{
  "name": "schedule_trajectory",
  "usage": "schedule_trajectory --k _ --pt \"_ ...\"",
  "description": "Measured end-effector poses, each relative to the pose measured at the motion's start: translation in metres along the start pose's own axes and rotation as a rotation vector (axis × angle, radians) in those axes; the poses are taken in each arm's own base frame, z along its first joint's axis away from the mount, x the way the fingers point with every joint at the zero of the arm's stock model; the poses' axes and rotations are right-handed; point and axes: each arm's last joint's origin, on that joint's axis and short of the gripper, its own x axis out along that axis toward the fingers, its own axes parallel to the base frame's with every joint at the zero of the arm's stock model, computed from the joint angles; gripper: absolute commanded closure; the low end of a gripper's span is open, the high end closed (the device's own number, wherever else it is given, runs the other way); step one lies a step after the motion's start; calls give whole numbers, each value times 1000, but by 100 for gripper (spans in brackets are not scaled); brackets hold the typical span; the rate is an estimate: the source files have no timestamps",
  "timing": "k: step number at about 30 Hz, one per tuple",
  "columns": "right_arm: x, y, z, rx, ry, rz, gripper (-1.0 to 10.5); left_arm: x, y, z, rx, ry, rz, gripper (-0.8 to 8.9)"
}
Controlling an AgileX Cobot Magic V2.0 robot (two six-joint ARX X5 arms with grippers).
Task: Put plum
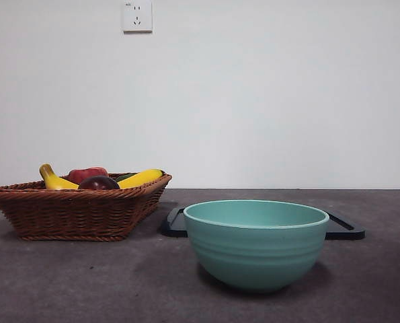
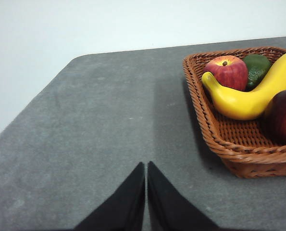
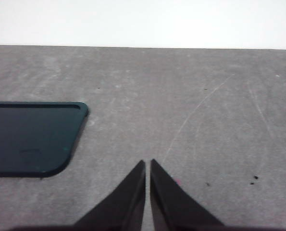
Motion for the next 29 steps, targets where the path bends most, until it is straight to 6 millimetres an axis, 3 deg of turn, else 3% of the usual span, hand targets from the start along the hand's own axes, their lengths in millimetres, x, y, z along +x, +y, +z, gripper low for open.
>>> schedule_trajectory --k 17,21,29 --pt "-1 2 3 196 4 53 942 0 0 0 -420 5 1 805" --pt "-8 2 21 219 -46 61 942 -5 0 6 -482 48 -1 805" --pt "-31 4 66 228 -84 68 942 -22 4 46 -508 52 -31 805"
